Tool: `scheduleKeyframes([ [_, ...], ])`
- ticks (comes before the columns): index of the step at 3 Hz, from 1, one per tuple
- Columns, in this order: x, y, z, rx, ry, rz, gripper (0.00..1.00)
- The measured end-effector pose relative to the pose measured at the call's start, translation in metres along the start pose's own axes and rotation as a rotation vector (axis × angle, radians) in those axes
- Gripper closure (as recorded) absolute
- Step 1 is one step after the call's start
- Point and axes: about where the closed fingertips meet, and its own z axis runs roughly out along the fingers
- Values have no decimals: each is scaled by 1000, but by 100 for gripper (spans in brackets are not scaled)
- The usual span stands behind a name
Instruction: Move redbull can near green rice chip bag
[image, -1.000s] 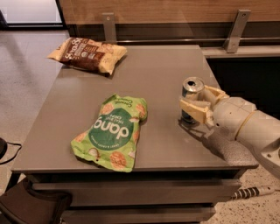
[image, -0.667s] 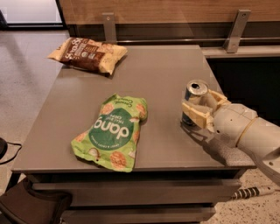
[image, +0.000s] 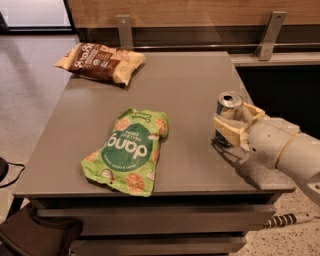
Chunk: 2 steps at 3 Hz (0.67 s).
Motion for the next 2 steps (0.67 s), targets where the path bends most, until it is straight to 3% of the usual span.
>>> scheduleKeyframes([
  [1, -3, 1, -1, 3, 13, -3, 88],
  [2, -4, 2, 0, -1, 11, -4, 65],
])
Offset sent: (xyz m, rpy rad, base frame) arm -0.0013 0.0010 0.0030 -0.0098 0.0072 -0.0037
